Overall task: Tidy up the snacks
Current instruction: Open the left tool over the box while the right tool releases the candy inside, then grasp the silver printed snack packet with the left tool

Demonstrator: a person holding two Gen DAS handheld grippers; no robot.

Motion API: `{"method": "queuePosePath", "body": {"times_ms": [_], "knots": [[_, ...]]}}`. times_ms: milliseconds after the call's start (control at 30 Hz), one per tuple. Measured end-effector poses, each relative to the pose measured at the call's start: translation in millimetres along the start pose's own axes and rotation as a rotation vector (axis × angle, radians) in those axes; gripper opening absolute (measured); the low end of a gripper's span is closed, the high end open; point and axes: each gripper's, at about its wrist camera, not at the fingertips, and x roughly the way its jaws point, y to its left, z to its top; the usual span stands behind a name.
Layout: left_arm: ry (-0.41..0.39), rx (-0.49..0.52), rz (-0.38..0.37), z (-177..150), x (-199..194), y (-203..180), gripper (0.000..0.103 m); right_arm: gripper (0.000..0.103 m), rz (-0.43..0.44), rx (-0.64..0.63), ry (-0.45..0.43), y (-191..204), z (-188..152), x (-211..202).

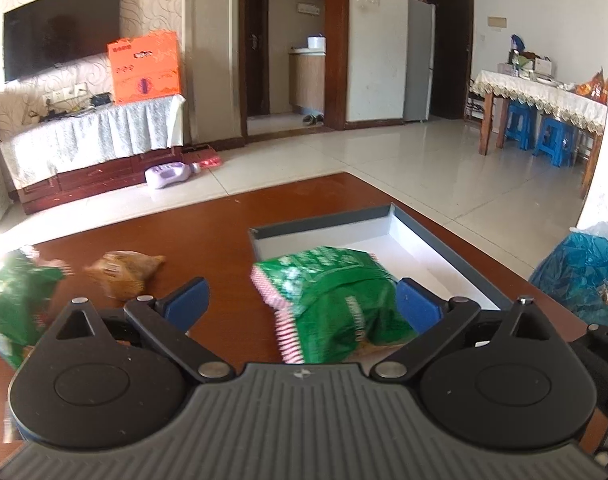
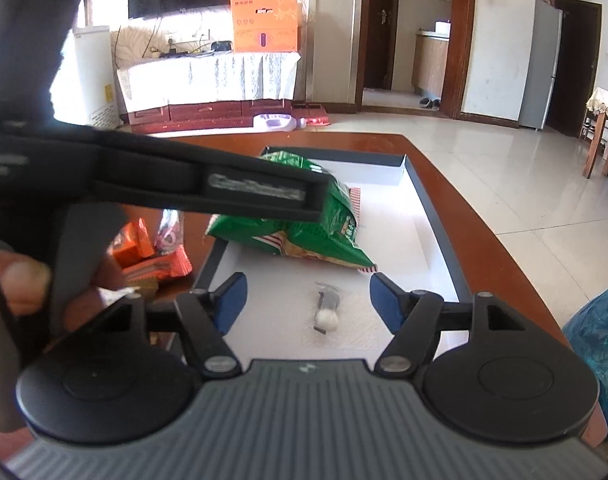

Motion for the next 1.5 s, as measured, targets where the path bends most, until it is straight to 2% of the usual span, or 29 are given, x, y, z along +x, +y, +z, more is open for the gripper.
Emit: {"method": "queuePosePath", "body": {"times_ms": [267, 333, 533, 700, 833, 1033, 1267, 1367, 1500], "knots": [[-0.004, -0.076, 0.103, -3.0, -50.0, 52.9, 0.101, 0.071, -0.008, 0.041, -0.050, 19.7, -0.3, -20.0], [0.007, -0.084, 0.133, -5.8, -58.1, 65.2, 0.101, 0.074, 0.006, 0.038, -0.055, 28.7, -0.3, -24.1], [0.035, -0.089, 0.243, -21.8, -82.8, 103.1, 0.101, 0.075, 0.053, -0.027, -0.068, 60.0, -6.8, -37.0], [0.078, -0.103, 0.302, -44.7, -97.3, 149.4, 0.101, 0.074, 0.100, -0.078, -0.031, 78.0, -12.3, -36.3], [0.115, -0.090, 0.286, -60.0, -95.8, 171.6, 0.101, 0.074, 0.136, -0.079, -0.014, 83.5, -12.4, -30.2], [0.165, -0.120, 0.216, -82.5, -81.0, 189.8, 0.101, 0.074, 0.152, -0.099, 0.002, 86.8, -11.7, -26.7], [0.160, -0.129, 0.166, -78.2, -66.8, 185.9, 0.100, 0.074, 0.173, -0.109, 0.023, 85.4, -10.6, -23.6], [0.162, -0.113, 0.175, -75.8, -55.4, 183.4, 0.100, 0.074, 0.181, -0.115, 0.022, 84.9, -10.1, -25.5], [0.195, -0.166, 0.161, -76.1, -38.3, 191.3, 0.099, 0.074, 0.184, -0.122, 0.029, 83.7, -9.5, -24.0]]}}
